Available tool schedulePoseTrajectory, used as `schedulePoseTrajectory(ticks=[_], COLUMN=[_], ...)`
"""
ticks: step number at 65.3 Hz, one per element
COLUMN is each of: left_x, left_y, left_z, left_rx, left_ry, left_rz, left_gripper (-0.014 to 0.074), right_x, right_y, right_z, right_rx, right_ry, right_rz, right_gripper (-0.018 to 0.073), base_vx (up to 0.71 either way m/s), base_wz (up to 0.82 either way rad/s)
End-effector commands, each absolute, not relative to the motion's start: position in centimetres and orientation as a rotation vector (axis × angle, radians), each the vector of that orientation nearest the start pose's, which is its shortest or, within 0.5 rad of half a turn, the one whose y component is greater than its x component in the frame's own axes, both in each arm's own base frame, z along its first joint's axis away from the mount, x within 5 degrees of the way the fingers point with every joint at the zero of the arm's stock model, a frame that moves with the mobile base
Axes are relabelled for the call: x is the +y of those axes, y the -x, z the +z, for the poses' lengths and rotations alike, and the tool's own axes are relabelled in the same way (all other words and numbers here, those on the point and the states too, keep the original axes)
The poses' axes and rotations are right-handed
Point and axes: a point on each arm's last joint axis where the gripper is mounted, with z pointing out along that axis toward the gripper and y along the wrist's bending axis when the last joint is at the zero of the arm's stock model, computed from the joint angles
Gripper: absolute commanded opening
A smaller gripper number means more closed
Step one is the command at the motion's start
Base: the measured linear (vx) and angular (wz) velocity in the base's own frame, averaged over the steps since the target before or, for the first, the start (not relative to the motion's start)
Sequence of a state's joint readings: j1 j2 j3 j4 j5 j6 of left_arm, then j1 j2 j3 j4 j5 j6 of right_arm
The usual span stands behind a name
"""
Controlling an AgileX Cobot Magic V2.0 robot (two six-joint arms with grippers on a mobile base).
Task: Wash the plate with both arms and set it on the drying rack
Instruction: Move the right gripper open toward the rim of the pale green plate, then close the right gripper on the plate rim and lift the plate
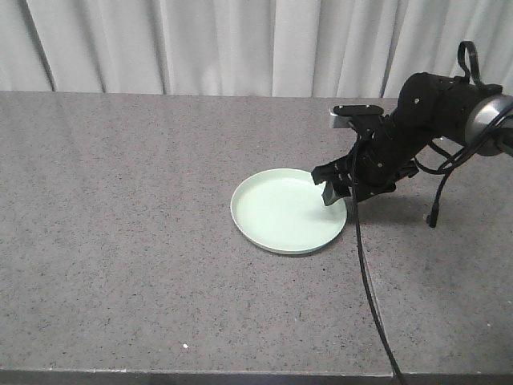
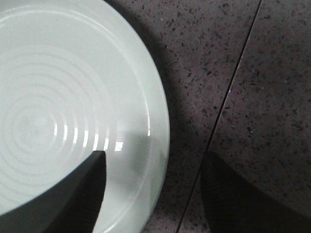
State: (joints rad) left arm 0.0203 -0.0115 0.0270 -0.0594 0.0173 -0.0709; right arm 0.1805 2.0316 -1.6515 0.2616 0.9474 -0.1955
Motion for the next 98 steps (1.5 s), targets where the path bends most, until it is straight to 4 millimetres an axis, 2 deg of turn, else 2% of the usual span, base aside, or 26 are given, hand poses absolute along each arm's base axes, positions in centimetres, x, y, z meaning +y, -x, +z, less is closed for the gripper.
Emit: schedulePoseTrajectory(ticks=[1, 16, 42, 51, 61, 89, 98], left_x=[0.1, 0.1, 0.1, 0.1, 0.1, 0.1, 0.1], left_y=[-5.3, -5.3, -5.3, -5.3, -5.3, -5.3, -5.3], left_z=[21.9, 21.9, 21.9, 21.9, 21.9, 21.9, 21.9], left_rx=[1.401, 1.401, 1.401, 1.401, 1.401, 1.401, 1.401], left_ry=[0.109, 0.109, 0.109, 0.109, 0.109, 0.109, 0.109], left_rz=[-0.101, -0.101, -0.101, -0.101, -0.101, -0.101, -0.101], left_gripper=[-0.0007, -0.0007, -0.0007, -0.0007, -0.0007, -0.0007, -0.0007], right_x=[9.9, 9.9, 9.9, 10.0, 10.0, 10.2, 10.7], right_y=[-42.9, -43.2, -43.1, -43.1, -42.5, -39.0, -37.2], right_z=[25.2, 24.1, 23.6, 23.9, 25.7, 31.5, 32.4], right_rx=[2.654, 2.683, 2.709, 2.699, 2.663, 2.634, 2.63], right_ry=[0.354, 0.355, 0.361, 0.358, 0.353, 0.361, 0.355], right_rz=[0.356, 0.36, 0.364, 0.368, 0.383, 0.521, 0.603], right_gripper=[0.0391, 0.0307, -0.0014, -0.0008, -0.0006, -0.0004, -0.0004], base_vx=[0.0, 0.0, 0.0, 0.0, 0.0, 0.0, 0.0], base_wz=[0.0, 0.0, 0.0, 0.0, 0.0, 0.0, 0.0])
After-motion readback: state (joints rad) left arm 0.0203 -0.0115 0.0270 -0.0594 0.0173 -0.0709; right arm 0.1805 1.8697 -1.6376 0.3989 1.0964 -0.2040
